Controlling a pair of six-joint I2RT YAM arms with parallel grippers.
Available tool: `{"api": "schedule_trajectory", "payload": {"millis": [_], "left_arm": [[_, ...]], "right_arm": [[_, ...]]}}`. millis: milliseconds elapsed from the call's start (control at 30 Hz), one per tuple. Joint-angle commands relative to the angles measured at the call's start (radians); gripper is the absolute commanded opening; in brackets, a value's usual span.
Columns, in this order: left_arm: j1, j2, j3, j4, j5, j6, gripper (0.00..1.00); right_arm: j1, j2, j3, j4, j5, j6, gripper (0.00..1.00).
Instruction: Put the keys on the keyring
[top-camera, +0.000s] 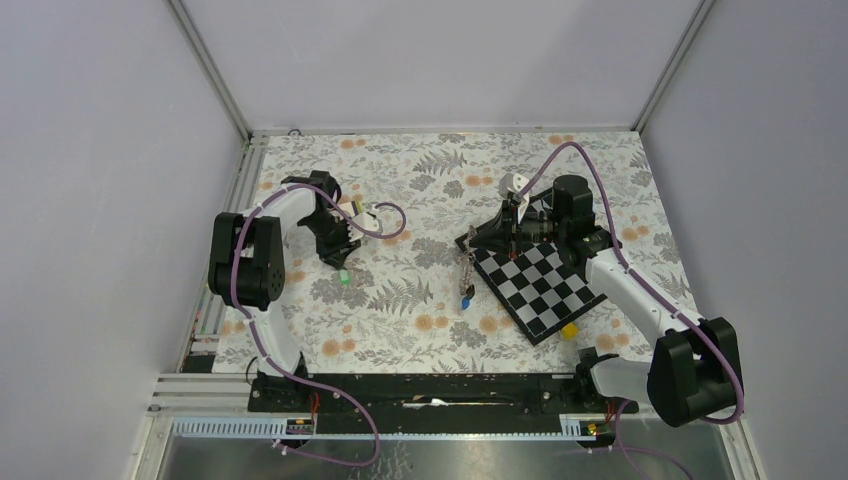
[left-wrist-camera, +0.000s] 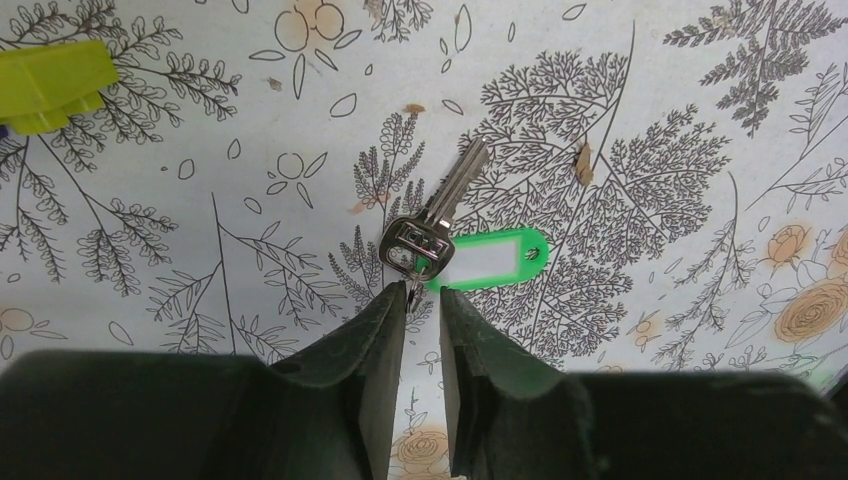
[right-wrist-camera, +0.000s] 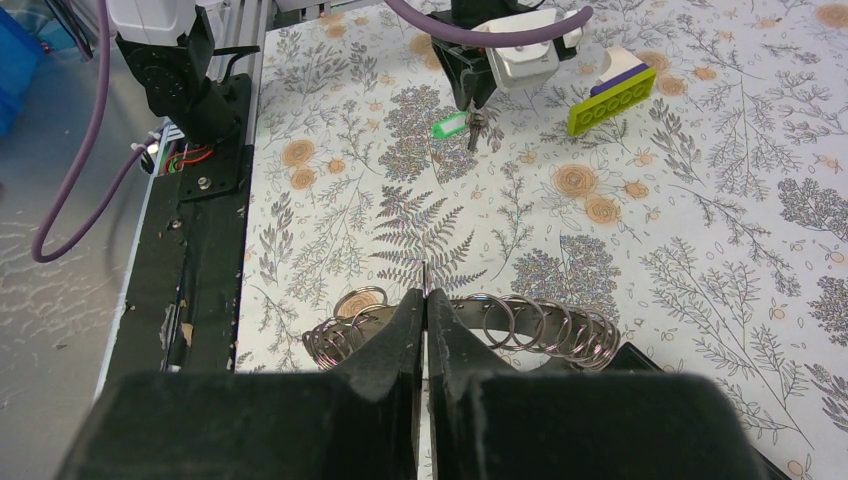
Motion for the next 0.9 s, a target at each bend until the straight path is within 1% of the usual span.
{"api": "schedule_trajectory", "payload": {"millis": [0,167,533,600,733,867], "left_arm": [[0.005,0.007,0.012,-0.012,-0.006,0.001,0.24],[0.005,0.017,0.015,-0.011,-0.009,-0.005,0.15],[0.006,-0.008,0.023,-0.012,-0.004,-0.023,0.06],[0.005,-0.014,0.023,-0.012,-0.004,-0.025,0.07],[0.005,-0.01,0.023,-0.011,-0.017,-0.027,0.17],[0.006,-0.009,0.027,-0.011,-0.028,-0.029,0.21]], "right_arm": [[-0.006,0.001,0.005,0.059,-0.043,0.007,0.0],[-0.006,-0.001,0.004,0.061,-0.043,0.008,0.0],[-0.006,-0.002,0.003,0.066,-0.043,0.014,0.0],[-0.006,-0.004,0.003,0.067,-0.043,0.014,0.0],[-0.006,-0.005,0.003,0.067,-0.041,0.014,0.0],[-0.006,-0.005,0.003,0.067,-0.04,0.014,0.0]]}}
